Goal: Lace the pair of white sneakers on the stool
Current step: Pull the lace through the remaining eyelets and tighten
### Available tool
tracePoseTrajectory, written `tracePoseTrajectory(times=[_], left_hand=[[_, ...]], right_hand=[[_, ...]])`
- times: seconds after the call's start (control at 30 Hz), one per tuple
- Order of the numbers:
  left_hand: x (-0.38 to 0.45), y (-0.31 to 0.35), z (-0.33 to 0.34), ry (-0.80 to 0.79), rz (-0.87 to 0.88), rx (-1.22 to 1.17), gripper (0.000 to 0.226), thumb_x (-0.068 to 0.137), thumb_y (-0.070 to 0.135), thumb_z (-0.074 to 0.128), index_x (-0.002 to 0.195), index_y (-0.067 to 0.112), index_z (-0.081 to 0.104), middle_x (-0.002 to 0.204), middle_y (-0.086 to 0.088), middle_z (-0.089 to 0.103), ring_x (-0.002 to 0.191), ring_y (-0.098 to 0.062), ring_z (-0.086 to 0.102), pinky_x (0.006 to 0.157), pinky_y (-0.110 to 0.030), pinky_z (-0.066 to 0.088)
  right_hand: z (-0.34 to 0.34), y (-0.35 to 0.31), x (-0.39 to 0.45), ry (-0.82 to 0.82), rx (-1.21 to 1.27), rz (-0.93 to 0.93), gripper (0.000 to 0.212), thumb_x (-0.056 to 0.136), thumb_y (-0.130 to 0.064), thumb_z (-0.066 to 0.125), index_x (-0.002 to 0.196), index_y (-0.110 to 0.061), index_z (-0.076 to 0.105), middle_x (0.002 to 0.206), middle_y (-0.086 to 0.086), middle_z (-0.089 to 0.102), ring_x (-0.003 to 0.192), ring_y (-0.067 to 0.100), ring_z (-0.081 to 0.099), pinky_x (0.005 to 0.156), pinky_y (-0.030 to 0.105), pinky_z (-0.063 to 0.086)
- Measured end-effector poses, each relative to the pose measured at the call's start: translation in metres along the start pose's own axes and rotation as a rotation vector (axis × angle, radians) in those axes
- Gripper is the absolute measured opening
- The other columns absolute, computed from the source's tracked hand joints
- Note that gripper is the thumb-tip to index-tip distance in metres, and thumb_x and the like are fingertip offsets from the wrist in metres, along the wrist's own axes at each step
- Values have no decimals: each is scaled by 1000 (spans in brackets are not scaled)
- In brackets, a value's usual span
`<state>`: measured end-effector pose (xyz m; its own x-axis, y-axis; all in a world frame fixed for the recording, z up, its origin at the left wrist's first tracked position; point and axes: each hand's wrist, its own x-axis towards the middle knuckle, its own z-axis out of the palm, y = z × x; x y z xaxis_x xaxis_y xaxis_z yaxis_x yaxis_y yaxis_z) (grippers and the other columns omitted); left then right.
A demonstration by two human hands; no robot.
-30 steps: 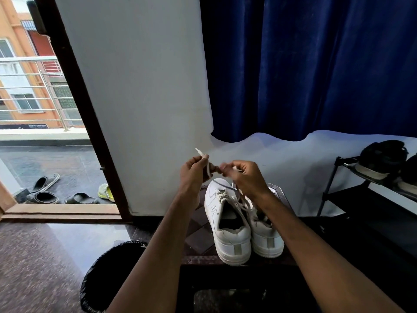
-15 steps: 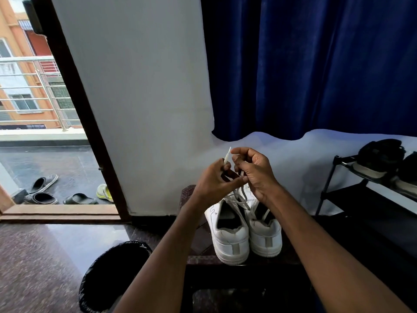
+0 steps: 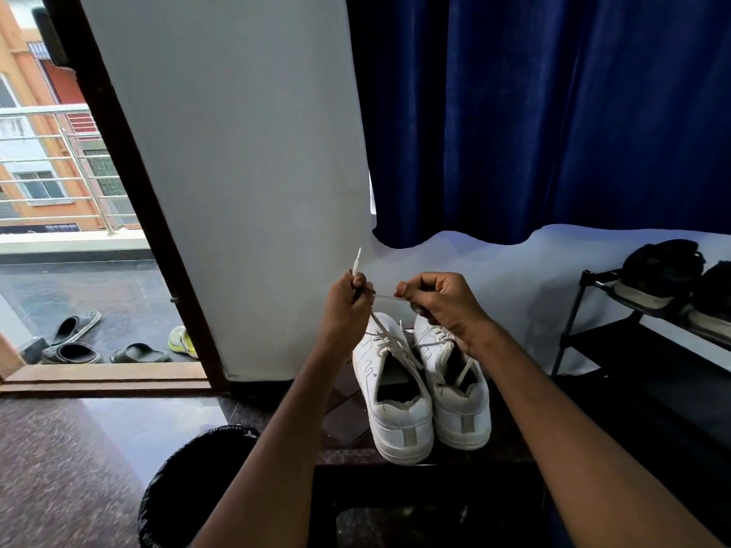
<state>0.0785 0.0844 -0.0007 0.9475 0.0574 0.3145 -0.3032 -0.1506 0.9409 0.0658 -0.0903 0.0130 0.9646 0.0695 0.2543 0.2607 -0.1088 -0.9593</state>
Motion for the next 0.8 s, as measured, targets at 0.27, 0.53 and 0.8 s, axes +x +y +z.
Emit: tracePoseTrajectory(times=[0.27, 0.53, 0.8], left_hand=[[0, 7, -4, -96, -164, -94, 42, 101, 1, 50, 71, 27, 37, 61, 5, 35, 42, -2, 32, 45, -18, 24], [-3, -10, 0, -97, -1, 200, 41, 86, 61, 62, 75, 23, 55, 71, 4, 70, 59, -11, 56, 60, -36, 45], [-4, -2, 12, -179, -12, -100, 39, 95, 26, 73, 74, 25, 40, 68, -9, 40, 57, -16, 32, 50, -32, 25]], right_hand=[[-10, 2, 0, -30, -165, 29, 28, 87, -29, 83, 84, -1, 79, 54, -9, 64, 51, 0, 55, 55, 10, 42], [-10, -5, 5, 22, 129, -52, 24, 97, -19, 71, 95, 5, 74, 61, -5, 63, 47, 9, 41, 50, 21, 35], [5, 1, 0, -93, -50, -73, 15, 97, 5, 61, 101, 5, 76, 69, -2, 72, 56, 1, 61, 60, 17, 51]])
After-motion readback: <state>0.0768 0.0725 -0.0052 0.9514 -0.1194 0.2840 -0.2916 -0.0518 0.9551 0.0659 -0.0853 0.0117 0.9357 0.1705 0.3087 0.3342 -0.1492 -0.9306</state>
